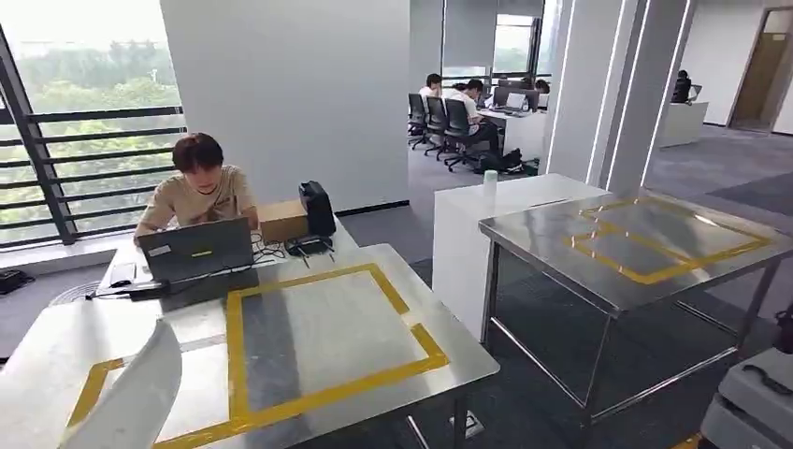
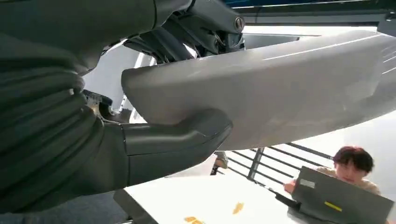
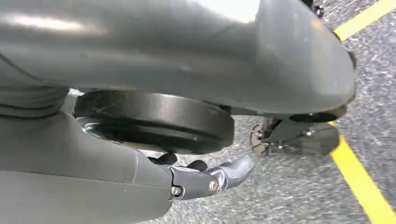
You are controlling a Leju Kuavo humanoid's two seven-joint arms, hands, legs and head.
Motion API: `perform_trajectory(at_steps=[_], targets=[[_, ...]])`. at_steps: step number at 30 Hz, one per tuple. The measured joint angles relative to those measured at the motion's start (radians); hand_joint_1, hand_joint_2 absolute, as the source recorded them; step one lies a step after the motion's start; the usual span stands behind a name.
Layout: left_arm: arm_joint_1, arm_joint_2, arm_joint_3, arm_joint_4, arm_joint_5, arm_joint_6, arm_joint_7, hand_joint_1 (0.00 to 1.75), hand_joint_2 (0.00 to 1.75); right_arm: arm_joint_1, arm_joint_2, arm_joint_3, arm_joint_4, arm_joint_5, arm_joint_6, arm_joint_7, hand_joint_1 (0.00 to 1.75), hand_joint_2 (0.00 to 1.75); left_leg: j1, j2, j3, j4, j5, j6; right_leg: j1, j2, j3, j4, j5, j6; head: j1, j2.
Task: Take the parts from the cabinet and place them on the table.
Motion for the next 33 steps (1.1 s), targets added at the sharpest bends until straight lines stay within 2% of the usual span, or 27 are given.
perform_trajectory(at_steps=[1, 2, 3, 4, 5, 6, 7, 8, 9, 10, 11, 12, 14, 15, 16, 17, 18, 19, 24, 33], targets=[[-0.002, 0.0, 0.0, 0.001, 0.0, 0.0, 0.005, 1.75, 1.75, -0.001, 0.0, 0.0, 0.0, 0.003, -0.005, 0.0, 0.0, 0.0, -0.005, 0.015, -0.005, -0.033, -0.041, 0.009, 0.008, -0.009, 0.0, 0.006, -0.006, 0.008, -0.002, 0.0], [0.001, 0.001, -0.001, 0.0, 0.0, 0.001, 0.007, 1.75, 1.75, 0.001, 0.0, 0.0, 0.0, 0.005, -0.007, 0.003, 0.0, 0.0, -0.004, 0.009, 0.003, -0.023, -0.008, 0.027, 0.01, -0.021, 0.002, 0.005, -0.012, 0.015, 0.001, 0.0], [0.005, 0.001, -0.001, 0.0, 0.0, 0.002, 0.01, 1.75, 1.75, 0.001, 0.0, 0.0, 0.0, 0.006, -0.008, 0.003, 0.0, 0.0, -0.004, -0.008, -0.002, -0.022, -0.011, 0.035, 0.01, -0.034, 0.007, 0.003, -0.021, 0.018, 0.001, 0.001], [0.007, 0.001, -0.001, 0.0, 0.0, 0.002, 0.016, 1.75, 1.75, -0.001, 0.0, 0.0, 0.0, 0.008, -0.008, 0.003, 0.0, 0.0, -0.006, -0.02, -0.004, -0.022, -0.011, 0.039, 0.014, -0.05, 0.014, 0.001, -0.022, 0.022, 0.001, 0.001], [0.007, 0.002, -0.001, -0.003, 0.0, 0.002, 0.016, 1.75, 1.75, -0.003, 0.0, 0.0, 0.0, 0.009, -0.016, 0.003, 0.0, 0.0, -0.001, -0.037, 0.001, -0.026, -0.008, 0.047, 0.009, -0.053, 0.016, 0.003, -0.031, 0.029, 0.002, 0.002], [0.009, 0.002, -0.001, -0.009, -0.001, 0.003, 0.016, 1.75, 1.75, -0.005, 0.0, 0.001, 0.0, 0.011, -0.027, 0.002, 0.0, 0.0, 0.0, -0.047, 0.001, -0.026, -0.009, 0.05, 0.003, 0.003, 0.01, 0.025, -0.047, 0.036, 0.001, 0.003], [0.008, 0.002, -0.001, -0.011, -0.001, 0.003, 0.016, 1.75, 1.75, -0.007, 0.0, 0.0, 0.0, 0.012, -0.029, 0.002, 0.0, 0.0, 0.0, -0.06, 0.002, -0.026, -0.01, 0.053, 0.001, 0.04, -0.018, 0.084, -0.079, 0.04, 0.001, 0.003], [0.009, 0.002, -0.001, -0.011, -0.001, 0.004, 0.016, 1.75, 1.75, -0.007, 0.0, 0.0, 0.0, 0.012, -0.029, 0.002, 0.0, 0.0, -0.001, -0.072, 0.001, -0.026, -0.011, 0.055, 0.0, 0.053, -0.059, 0.159, -0.111, 0.042, 0.002, 0.003], [0.01, 0.002, -0.001, -0.011, -0.001, 0.003, 0.016, 1.75, 1.75, -0.006, 0.0, 0.0, 0.0, 0.012, -0.029, 0.002, 0.0, 0.0, -0.003, -0.085, 0.001, -0.026, -0.012, 0.057, 0.001, 0.057, -0.104, 0.237, -0.138, 0.043, 0.001, 0.003], [0.01, 0.002, -0.001, -0.011, -0.001, 0.003, 0.016, 1.75, 1.75, -0.004, 0.0, 0.0, 0.0, 0.012, -0.029, 0.003, 0.0, 0.0, -0.005, -0.1, 0.003, -0.026, -0.014, 0.059, 0.001, 0.058, -0.144, 0.299, -0.149, 0.041, 0.002, 0.003], [0.01, 0.002, -0.001, -0.012, -0.001, 0.003, 0.016, 1.75, 1.75, -0.002, 0.0, 0.001, 0.0, 0.011, -0.029, 0.003, 0.0, 0.0, -0.007, -0.116, 0.005, -0.026, -0.015, 0.06, 0.001, 0.059, -0.164, 0.312, -0.131, 0.037, 0.001, 0.003], [0.01, 0.002, -0.001, -0.012, -0.002, 0.003, 0.016, 1.75, 1.75, -0.001, 0.0, 0.001, 0.0, 0.011, -0.029, 0.003, 0.0, 0.0, -0.008, -0.132, 0.009, -0.026, -0.017, 0.061, 0.003, 0.06, -0.16, 0.277, -0.09, 0.031, 0.002, 0.003], [0.01, 0.002, -0.001, -0.013, -0.002, 0.003, 0.016, 1.75, 1.75, -0.003, 0.0, 0.001, 0.0, 0.011, -0.029, 0.002, 0.0, 0.0, -0.01, -0.152, 0.02, -0.026, -0.022, 0.061, 0.009, 0.079, -0.105, 0.119, 0.02, 0.014, 0.001, 0.003], [0.01, 0.002, -0.001, -0.013, -0.002, 0.003, 0.016, 1.75, 1.75, -0.004, 0.0, 0.001, 0.0, 0.011, -0.029, 0.002, 0.0, 0.0, -0.009, -0.16, 0.022, -0.028, -0.024, 0.061, 0.013, 0.104, -0.08, 0.039, 0.05, 0.003, 0.001, 0.003], [0.01, 0.002, -0.001, -0.013, -0.002, 0.003, 0.016, 1.75, 1.75, -0.004, -0.001, 0.001, 0.0, 0.011, -0.028, 0.002, 0.0, 0.0, -0.012, -0.164, 0.022, -0.027, -0.026, 0.056, 0.016, 0.111, -0.074, 0.028, 0.038, -0.006, -0.001, 0.003], [0.011, 0.002, -0.001, -0.013, -0.002, 0.002, 0.016, 1.75, 1.75, -0.009, -0.001, 0.001, 0.0, 0.011, -0.028, 0.002, 0.0, 0.0, -0.006, -0.174, 0.017, -0.029, -0.024, 0.049, 0.018, 0.11, -0.066, 0.009, 0.033, -0.003, 0.001, 0.003], [0.013, 0.002, -0.001, -0.013, -0.002, 0.001, 0.016, 1.75, 1.75, -0.012, 0.0, 0.0, 0.0, 0.005, -0.028, 0.003, 0.0, 0.0, -0.005, -0.173, 0.018, -0.029, -0.024, 0.046, 0.018, 0.108, -0.065, 0.002, 0.037, 0.004, 0.0, 0.003], [0.014, 0.002, -0.001, -0.013, -0.002, 0.0, 0.014, 1.75, 1.75, -0.011, 0.002, 0.0, 0.0, -0.004, -0.029, 0.004, 0.0, 0.0, -0.006, -0.17, 0.019, -0.033, -0.026, 0.054, 0.016, 0.11, -0.064, -0.001, 0.036, 0.024, -0.001, 0.003], [0.002, 0.009, -0.001, -0.009, 0.021, -0.013, -0.003, 1.75, 1.75, -0.01, 0.002, -0.004, 0.0, -0.012, -0.034, 0.018, 0.0, 0.0, -0.007, -0.167, 0.034, -0.05, -0.029, 0.044, 0.016, 0.111, -0.051, -0.001, 0.03, 0.009, -0.002, 0.003], [-0.148, 0.056, -0.049, 0.06, 0.116, -0.073, -0.058, 1.75, 1.75, -0.018, 0.003, -0.004, 0.0, 0.0, -0.034, 0.013, 0.0, 0.0, -0.007, -0.167, 0.046, -0.059, -0.026, 0.035, 0.017, 0.112, -0.047, -0.001, 0.029, 0.003, -0.002, 0.003]])
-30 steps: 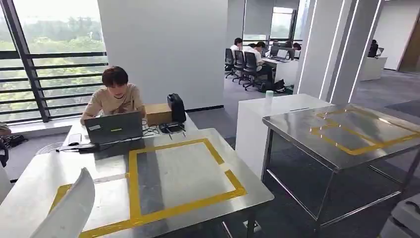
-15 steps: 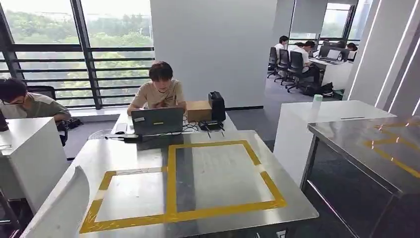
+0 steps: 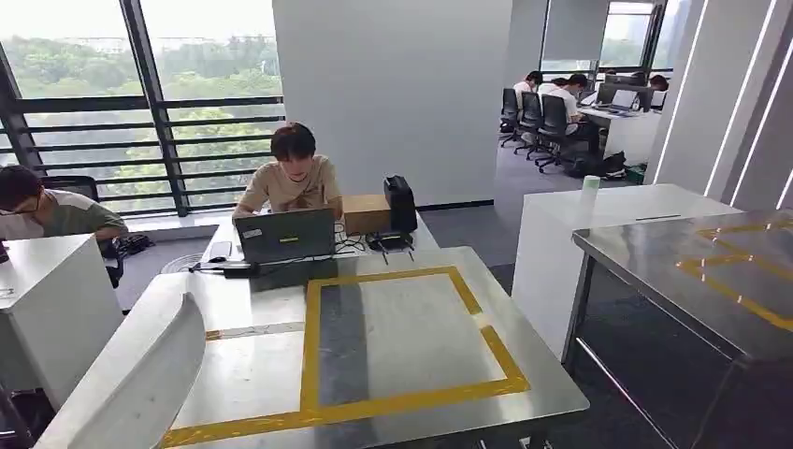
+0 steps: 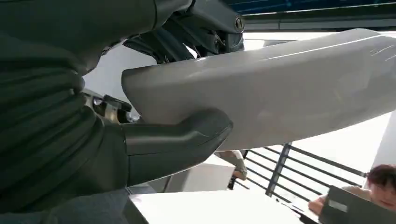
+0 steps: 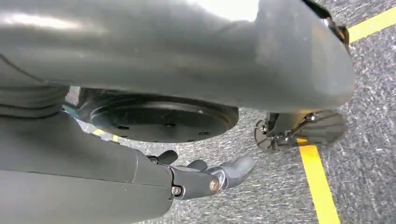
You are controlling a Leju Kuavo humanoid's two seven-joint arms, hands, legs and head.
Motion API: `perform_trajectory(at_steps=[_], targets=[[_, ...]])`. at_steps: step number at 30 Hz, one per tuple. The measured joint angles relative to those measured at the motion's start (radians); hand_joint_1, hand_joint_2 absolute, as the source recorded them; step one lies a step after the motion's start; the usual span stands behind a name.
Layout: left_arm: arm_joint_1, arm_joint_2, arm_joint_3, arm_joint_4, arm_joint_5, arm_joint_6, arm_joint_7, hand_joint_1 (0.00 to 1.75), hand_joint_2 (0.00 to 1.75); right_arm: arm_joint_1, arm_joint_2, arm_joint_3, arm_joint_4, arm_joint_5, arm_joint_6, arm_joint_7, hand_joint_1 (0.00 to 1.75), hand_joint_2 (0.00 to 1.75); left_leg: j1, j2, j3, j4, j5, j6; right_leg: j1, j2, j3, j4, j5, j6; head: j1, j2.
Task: Take the parts from the cabinet and place them on the table.
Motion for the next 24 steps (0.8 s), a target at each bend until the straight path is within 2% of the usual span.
perform_trajectory(at_steps=[5, 10, 17, 24], targets=[[-0.117, 0.025, -0.055, 0.101, 0.008, -0.015, 0.011, 1.75, 1.75, -0.002, 0.0, 0.0, 0.0, -0.003, 0.0, -0.01, 0.0, 0.0, 0.0, 0.0, 0.004, 0.0, 0.002, -0.003, 0.0, 0.001, 0.0, 0.0, 0.002, -0.002, 0.0, 0.0], [-0.193, 0.06, -0.081, 0.182, 0.016, -0.005, 0.046, 1.75, 1.75, -0.001, 0.0, 0.0, 0.0, 0.0, 0.0, 0.009, 0.0, 0.0, 0.001, 0.002, 0.005, 0.0, 0.002, -0.003, -0.001, 0.004, 0.0, 0.0, 0.002, -0.002, 0.0, 0.0], [-0.207, 0.143, -0.081, 0.237, 0.051, 0.05, 0.095, 1.75, 1.75, 0.001, -0.004, 0.01, 0.0, 0.029, 0.001, 0.032, 0.0, 0.0, 0.001, 0.003, 0.005, 0.0, 0.001, -0.003, -0.002, 0.004, 0.0, 0.0, 0.002, -0.002, 0.0, 0.0], [-0.165, 0.214, -0.079, 0.24, 0.069, 0.08, 0.121, 1.75, 1.75, 0.0, -0.006, 0.031, 0.0, 0.055, 0.001, 0.027, 0.0, 0.0, -0.004, 0.002, 0.003, 0.002, 0.0, -0.001, -0.004, 0.004, -0.001, -0.002, 0.003, 0.001, 0.0, 0.0]])
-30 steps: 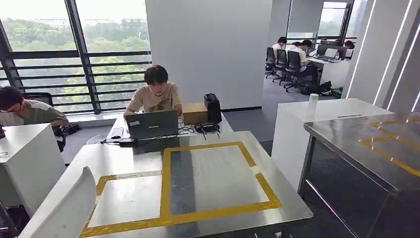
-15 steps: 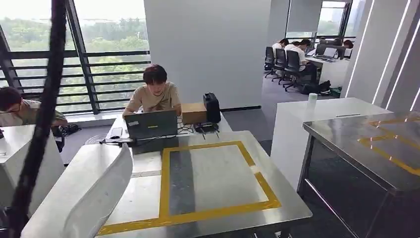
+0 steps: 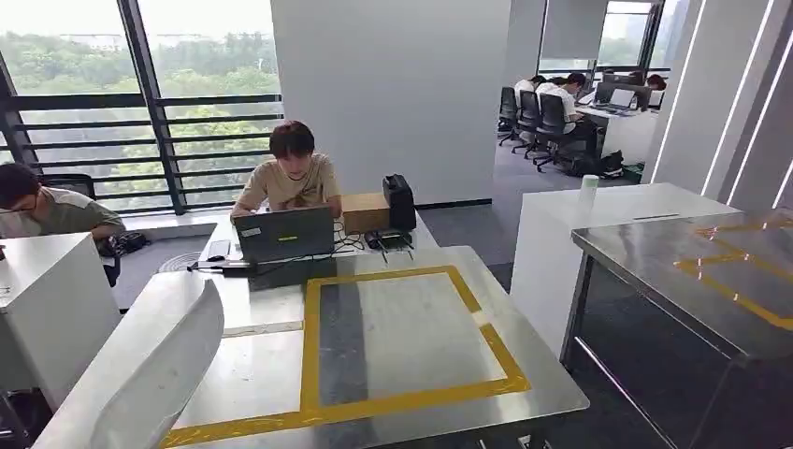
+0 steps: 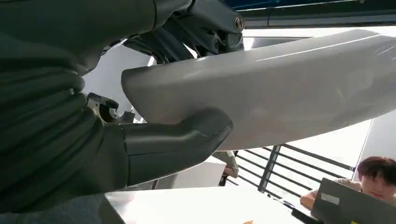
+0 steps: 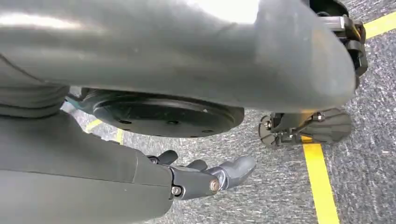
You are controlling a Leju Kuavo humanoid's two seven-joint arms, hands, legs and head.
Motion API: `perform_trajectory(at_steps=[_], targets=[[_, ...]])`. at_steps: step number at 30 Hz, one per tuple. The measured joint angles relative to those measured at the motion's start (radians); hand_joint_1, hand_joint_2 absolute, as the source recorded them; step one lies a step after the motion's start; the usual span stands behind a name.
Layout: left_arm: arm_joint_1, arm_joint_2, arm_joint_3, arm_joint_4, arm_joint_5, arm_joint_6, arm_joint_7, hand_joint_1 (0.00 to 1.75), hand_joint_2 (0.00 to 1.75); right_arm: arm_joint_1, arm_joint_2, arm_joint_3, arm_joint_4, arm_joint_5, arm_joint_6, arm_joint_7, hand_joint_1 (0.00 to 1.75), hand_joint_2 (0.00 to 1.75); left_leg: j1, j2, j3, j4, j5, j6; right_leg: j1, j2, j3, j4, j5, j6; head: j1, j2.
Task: Take the parts from the cabinet and place them on the table.
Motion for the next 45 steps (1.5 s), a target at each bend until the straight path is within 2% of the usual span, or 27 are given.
perform_trajectory(at_steps=[4, 7, 8, 9, 12, 13, 14, 15, 17, 18, 19, 20, 23, 24, 25, 27, 28, 29, 31, 33, 34, 35, 38, 40, 43, 44, 45], targets=[[0.027, 0.026, 0.003, -0.006, 0.005, 0.013, 0.005, 1.75, 1.75, 0.0, 0.0, 0.004, 0.0, 0.002, 0.0, -0.004, 0.0, 0.0, -0.003, 0.0, 0.0, 0.001, 0.0, 0.003, -0.003, 0.0, 0.0, 0.0, 0.0, 0.004, 0.0, 0.0], [0.026, 0.028, 0.002, -0.011, 0.004, 0.013, 0.005, 1.75, 1.75, 0.0, 0.0, 0.004, 0.0, 0.0, 0.0, -0.008, 0.0, 0.0, -0.007, 0.002, 0.0, -0.003, 0.001, 0.012, -0.006, 0.003, 0.0, -0.007, 0.002, 0.012, 0.0, 0.0], [0.025, 0.027, 0.002, -0.012, 0.0, 0.012, 0.004, 1.75, 1.75, 0.0, -0.001, 0.004, 0.0, -0.001, 0.0, -0.008, 0.0, 0.0, 0.006, 0.007, 0.011, -0.021, 0.011, 0.018, 0.0, 0.001, 0.002, -0.006, 0.0, 0.016, 0.0, 0.0], [0.022, 0.026, -0.001, -0.011, -0.004, 0.01, 0.004, 1.75, 1.75, 0.0, -0.001, 0.004, 0.0, -0.003, 0.0, -0.008, 0.0, 0.0, 0.008, 0.012, 0.017, -0.031, 0.014, 0.02, -0.001, -0.016, -0.003, 0.012, -0.009, 0.021, 0.0, 0.0], [0.017, 0.021, -0.002, -0.01, -0.009, 0.005, 0.005, 1.75, 1.75, -0.002, -0.001, 0.004, 0.0, -0.004, 0.001, -0.009, 0.0, 0.0, 0.01, 0.025, 0.019, -0.033, 0.013, 0.024, -0.014, -0.033, -0.114, 0.209, -0.099, 0.035, 0.0, 0.0], [0.016, 0.019, -0.003, -0.008, -0.009, 0.004, 0.005, 1.75, 1.75, 0.0, -0.001, 0.004, 0.0, -0.006, 0.0, -0.008, 0.0, 0.0, 0.011, 0.029, 0.019, -0.033, 0.011, 0.022, -0.019, -0.035, -0.151, 0.267, -0.111, 0.04, 0.0, 0.0], [0.012, 0.018, -0.005, -0.005, -0.01, 0.004, 0.005, 1.75, 1.75, 0.001, -0.001, 0.004, 0.0, -0.007, 0.001, -0.007, 0.0, 0.0, 0.013, 0.03, 0.02, -0.033, 0.009, 0.019, -0.025, -0.036, -0.166, 0.279, -0.098, 0.045, 0.0, 0.0], [0.008, 0.016, -0.008, -0.002, -0.011, 0.004, 0.005, 1.75, 1.75, 0.003, -0.001, 0.004, 0.0, -0.008, 0.0, -0.006, 0.0, 0.0, 0.016, 0.03, 0.022, -0.032, 0.006, 0.014, -0.03, -0.036, -0.154, 0.242, -0.062, 0.05, 0.0, 0.0], [-0.002, 0.011, -0.014, 0.003, -0.014, 0.004, 0.003, 1.75, 1.75, 0.003, -0.001, 0.004, 0.0, -0.012, 0.0, -0.006, 0.0, 0.0, 0.025, 0.029, 0.031, -0.027, -0.005, 0.0, -0.042, -0.036, -0.081, 0.078, 0.034, 0.061, 0.0, 0.0], [-0.009, 0.009, -0.016, 0.005, -0.016, 0.004, 0.003, 1.75, 1.75, 0.004, -0.001, 0.004, 0.0, -0.014, 0.0, -0.005, 0.0, 0.0, 0.028, 0.029, 0.033, -0.023, -0.013, -0.008, -0.048, -0.033, -0.052, 0.005, 0.052, 0.067, 0.0, 0.0], [-0.017, 0.009, -0.018, 0.008, -0.017, 0.005, 0.003, 1.75, 1.75, 0.004, 0.001, 0.003, 0.0, -0.015, 0.0, -0.005, 0.0, 0.0, 0.023, 0.027, 0.02, -0.017, -0.02, -0.019, -0.038, -0.021, -0.041, -0.001, 0.033, 0.063, 0.0, 0.0], [-0.022, 0.008, -0.019, 0.011, -0.019, 0.005, 0.003, 1.75, 1.75, 0.004, 0.0, 0.003, 0.0, -0.015, 0.0, -0.004, 0.0, 0.0, 0.023, 0.025, 0.023, -0.021, -0.023, -0.026, -0.038, -0.024, -0.039, 0.003, 0.03, 0.043, -0.002, 0.0], [-0.028, 0.006, -0.022, 0.017, -0.021, 0.005, -0.001, 1.75, 1.75, 0.002, -0.001, 0.003, 0.0, -0.016, 0.0, -0.005, 0.0, 0.0, 0.034, 0.018, 0.038, -0.033, -0.032, -0.047, -0.029, -0.03, -0.029, -0.001, 0.02, 0.015, -0.003, 0.0], [-0.029, 0.006, -0.023, 0.018, -0.021, 0.005, -0.001, 1.75, 1.75, 0.002, -0.001, 0.003, 0.0, -0.016, 0.0, -0.006, 0.0, 0.0, 0.034, 0.047, 0.038, -0.014, -0.035, -0.049, -0.03, -0.033, -0.02, -0.006, 0.017, 0.005, -0.005, 0.0], [-0.034, 0.006, -0.024, 0.018, -0.021, 0.005, -0.002, 1.75, 1.75, 0.003, -0.002, 0.003, 0.0, -0.016, 0.0, -0.006, 0.0, 0.0, 0.031, 0.071, 0.012, 0.039, -0.054, -0.047, -0.028, -0.037, -0.011, -0.007, 0.011, -0.005, -0.006, 0.0], [-0.041, 0.006, -0.026, 0.023, -0.02, 0.005, -0.002, 1.75, 1.75, 0.005, -0.002, 0.003, 0.0, -0.017, 0.0, -0.005, 0.0, 0.0, 0.026, 0.08, -0.089, 0.205, -0.109, -0.044, -0.022, -0.048, 0.005, -0.007, -0.003, -0.014, -0.006, 0.0], [-0.041, 0.006, -0.027, 0.028, -0.019, 0.005, -0.004, 1.75, 1.75, 0.006, -0.002, 0.003, 0.0, -0.018, 0.0, -0.003, 0.0, 0.0, 0.025, 0.08, -0.135, 0.269, -0.121, -0.042, -0.019, -0.051, 0.012, -0.006, -0.011, -0.016, -0.006, 0.0], [-0.042, 0.006, -0.027, 0.032, -0.018, 0.006, -0.006, 1.75, 1.75, 0.008, -0.002, 0.003, 0.0, -0.02, 0.0, -0.002, 0.0, 0.0, 0.024, 0.081, -0.165, 0.295, -0.108, -0.04, -0.017, -0.053, 0.022, -0.006, -0.019, -0.017, -0.006, 0.0], [-0.046, 0.007, -0.029, 0.042, -0.011, 0.01, -0.011, 1.75, 1.75, 0.009, -0.002, 0.003, 0.0, -0.024, 0.0, -0.003, 0.0, 0.0, 0.02, 0.082, -0.155, 0.222, -0.023, -0.029, -0.015, -0.055, 0.045, -0.006, -0.036, -0.017, -0.006, 0.0], [-0.056, 0.007, -0.032, 0.049, -0.005, 0.013, -0.013, 1.75, 1.75, 0.009, -0.002, 0.002, 0.0, -0.027, 0.0, -0.003, 0.0, 0.0, 0.013, 0.092, -0.099, 0.057, 0.088, -0.016, -0.015, -0.056, 0.071, -0.006, -0.055, -0.01, -0.007, 0.0], [-0.063, 0.007, -0.035, 0.056, -0.003, 0.013, -0.014, 1.75, 1.75, 0.009, -0.002, 0.002, 0.0, -0.029, 0.0, -0.003, 0.0, 0.0, 0.005, 0.102, -0.085, 0.04, 0.071, -0.014, -0.009, -0.059, 0.069, -0.005, -0.064, -0.002, -0.007, 0.0], [-0.072, 0.007, -0.038, 0.058, -0.003, 0.014, -0.015, 1.75, 1.75, 0.008, -0.002, 0.001, 0.0, -0.03, 0.0, -0.003, 0.0, 0.0, 0.002, 0.099, -0.075, 0.012, 0.057, -0.01, -0.008, -0.058, 0.067, -0.004, -0.068, 0.005, -0.008, 0.0], [-0.076, 0.007, -0.043, 0.065, -0.002, 0.016, -0.014, 1.75, 1.75, 0.01, -0.002, 0.001, 0.0, -0.034, 0.002, -0.005, 0.0, 0.0, 0.003, 0.087, -0.071, 0.006, 0.052, 0.006, -0.009, -0.064, 0.085, -0.011, -0.063, 0.021, -0.007, 0.0], [-0.077, 0.007, -0.043, 0.066, -0.001, 0.019, -0.01, 1.75, 1.75, 0.008, -0.002, 0.001, 0.0, -0.031, 0.001, -0.013, 0.0, 0.0, 0.007, 0.084, -0.048, -0.003, 0.046, 0.019, -0.013, -0.058, 0.065, 0.037, -0.083, 0.029, -0.007, 0.0], [-0.076, 0.011, -0.043, 0.069, 0.0, 0.027, -0.007, 1.75, 1.75, 0.006, -0.002, 0.001, 0.0, -0.027, 0.002, -0.02, 0.0, 0.0, 0.004, 0.081, -0.036, -0.003, 0.03, 0.027, -0.013, -0.057, -0.073, 0.24, -0.154, 0.037, -0.007, 0.0], [-0.073, 0.011, -0.043, 0.071, 0.0, 0.029, -0.007, 1.75, 1.75, 0.009, -0.002, 0.001, 0.0, -0.027, 0.002, -0.02, 0.0, 0.0, 0.003, 0.078, -0.03, -0.003, 0.023, 0.027, -0.013, -0.057, -0.112, 0.28, -0.156, 0.037, -0.007, 0.0], [-0.068, 0.011, -0.043, 0.071, -0.002, 0.031, -0.006, 1.75, 1.75, 0.013, -0.002, 0.001, 0.0, -0.027, 0.001, -0.019, 0.0, 0.0, 0.002, 0.074, -0.022, -0.003, 0.016, 0.027, -0.013, -0.057, -0.129, 0.274, -0.128, 0.036, -0.007, 0.0]])
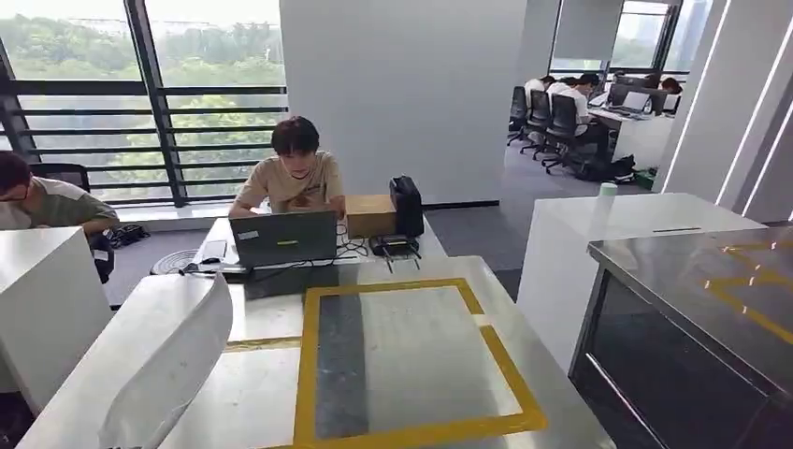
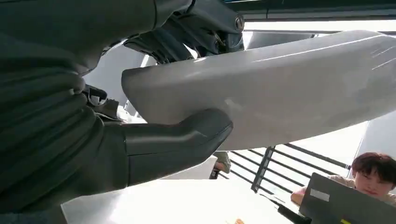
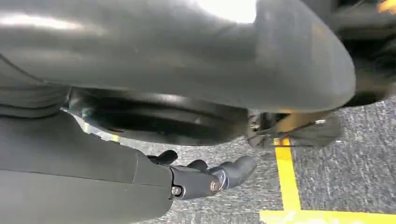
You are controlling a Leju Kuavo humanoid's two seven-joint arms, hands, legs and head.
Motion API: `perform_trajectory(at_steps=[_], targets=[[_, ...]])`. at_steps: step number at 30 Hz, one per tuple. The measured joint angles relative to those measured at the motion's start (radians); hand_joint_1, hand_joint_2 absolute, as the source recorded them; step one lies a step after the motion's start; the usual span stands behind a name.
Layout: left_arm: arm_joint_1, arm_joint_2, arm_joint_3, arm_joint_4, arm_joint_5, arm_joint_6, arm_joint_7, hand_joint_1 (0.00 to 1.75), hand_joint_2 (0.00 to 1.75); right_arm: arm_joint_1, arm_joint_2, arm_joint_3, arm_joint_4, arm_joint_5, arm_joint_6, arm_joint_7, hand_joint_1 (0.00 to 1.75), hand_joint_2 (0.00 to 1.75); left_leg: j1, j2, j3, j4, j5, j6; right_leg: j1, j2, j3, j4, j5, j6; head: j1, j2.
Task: Take the parts from the cabinet and place them on the table.
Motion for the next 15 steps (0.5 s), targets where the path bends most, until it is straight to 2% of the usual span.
perform_trajectory(at_steps=[1, 3, 4, 5, 6, 7, 8, 9, 10, 11, 13, 14, 15], targets=[[0.003, 0.0, 0.0, 0.0, -0.002, 0.002, 0.002, 1.75, 1.75, 0.003, 0.0, 0.0, 0.0, 0.002, 0.0, 0.0, 0.0, 0.0, -0.001, -0.003, 0.012, 0.0, -0.008, -0.001, 0.0, 0.0, 0.006, -0.049, 0.05, -0.003, 0.0, 0.0], [0.004, 0.0, 0.0, -0.001, -0.007, 0.005, 0.006, 1.75, 1.75, 0.002, 0.0, 0.0, 0.0, 0.005, 0.0, 0.0, 0.0, 0.0, -0.003, -0.007, 0.039, 0.0, -0.026, -0.002, 0.006, 0.003, 0.058, -0.214, 0.175, -0.02, 0.0, 0.0], [0.006, 0.0, 0.0, -0.002, -0.011, 0.005, 0.011, 1.75, 1.75, 0.003, -0.001, 0.0, 0.0, 0.006, 0.0, 0.0, 0.0, 0.0, -0.001, -0.006, 0.034, -0.004, -0.034, -0.004, 0.01, 0.007, 0.073, -0.248, 0.187, -0.032, -0.002, 0.0], [0.009, 0.0, 0.001, -0.002, -0.016, 0.007, 0.015, 1.75, 1.75, 0.001, -0.005, 0.0, 0.0, 0.01, 0.001, 0.0, 0.0, 0.0, -0.003, -0.01, 0.05, -0.003, -0.036, -0.011, 0.018, 0.008, 0.061, -0.251, 0.127, -0.034, -0.002, 0.0], [0.012, 0.001, 0.002, -0.006, -0.021, 0.007, 0.021, 1.75, 1.75, -0.003, -0.005, 0.0, 0.0, 0.014, 0.002, 0.0, 0.0, 0.0, -0.001, -0.011, 0.045, -0.005, -0.042, -0.021, 0.02, 0.011, 0.075, -0.267, 0.141, -0.039, -0.004, 0.0], [0.021, 0.002, 0.003, -0.01, -0.023, 0.007, 0.023, 1.75, 1.75, 0.001, -0.005, 0.001, 0.0, 0.015, 0.001, 0.001, 0.0, 0.0, -0.001, -0.01, 0.057, 0.009, -0.039, -0.025, 0.019, 0.01, 0.081, -0.278, 0.167, -0.043, -0.005, 0.001], [0.032, 0.002, 0.006, -0.018, -0.026, 0.01, 0.026, 1.75, 1.75, 0.003, -0.007, 0.002, 0.0, 0.021, 0.001, 0.002, 0.0, 0.0, -0.002, -0.01, 0.062, 0.008, -0.037, -0.032, 0.019, 0.009, 0.092, -0.28, 0.159, -0.048, -0.006, 0.001], [0.039, 0.005, 0.009, -0.028, -0.029, 0.011, 0.029, 1.75, 1.75, 0.003, -0.008, 0.002, 0.0, 0.023, 0.0, 0.001, 0.0, 0.0, -0.002, -0.007, 0.055, 0.023, -0.043, -0.034, 0.013, 0.009, 0.11, -0.289, 0.158, -0.05, -0.003, 0.003], [0.047, 0.007, 0.013, -0.035, -0.031, 0.011, 0.032, 1.75, 1.75, 0.002, -0.008, 0.002, 0.0, 0.027, -0.003, 0.0, 0.0, 0.0, 0.0, 0.0, 0.05, 0.056, -0.048, -0.038, 0.012, 0.007, 0.125, -0.294, 0.153, -0.057, -0.005, 0.002], [0.05, 0.009, 0.02, -0.041, -0.033, 0.012, 0.034, 1.75, 1.75, -0.001, -0.009, 0.002, 0.0, 0.03, -0.011, 0.0, 0.0, 0.0, 0.0, 0.004, 0.019, 0.11, -0.063, -0.042, 0.011, 0.007, 0.134, -0.295, 0.147, -0.066, -0.006, 0.002], [0.069, 0.011, 0.033, -0.055, -0.039, 0.013, 0.039, 1.75, 1.75, -0.002, -0.009, 0.003, 0.0, 0.034, -0.011, 0.0, 0.0, 0.0, 0.004, 0.004, -0.073, 0.238, -0.12, -0.05, 0.009, 0.007, 0.147, -0.295, 0.132, -0.067, -0.008, 0.002], [0.081, 0.011, 0.037, -0.06, -0.039, 0.013, 0.041, 1.75, 1.75, -0.001, -0.009, 0.004, 0.0, 0.035, -0.009, 0.0, 0.0, 0.0, 0.006, 0.005, -0.106, 0.273, -0.137, -0.054, 0.007, 0.007, 0.154, -0.295, 0.124, -0.066, -0.006, 0.002], [0.093, 0.012, 0.042, -0.065, -0.04, 0.013, 0.042, 1.75, 1.75, 0.001, -0.009, 0.005, 0.0, 0.038, -0.009, 0.0, 0.0, 0.0, 0.009, 0.006, -0.124, 0.274, -0.126, -0.059, 0.005, 0.007, 0.163, -0.294, 0.116, -0.063, -0.008, 0.002]])
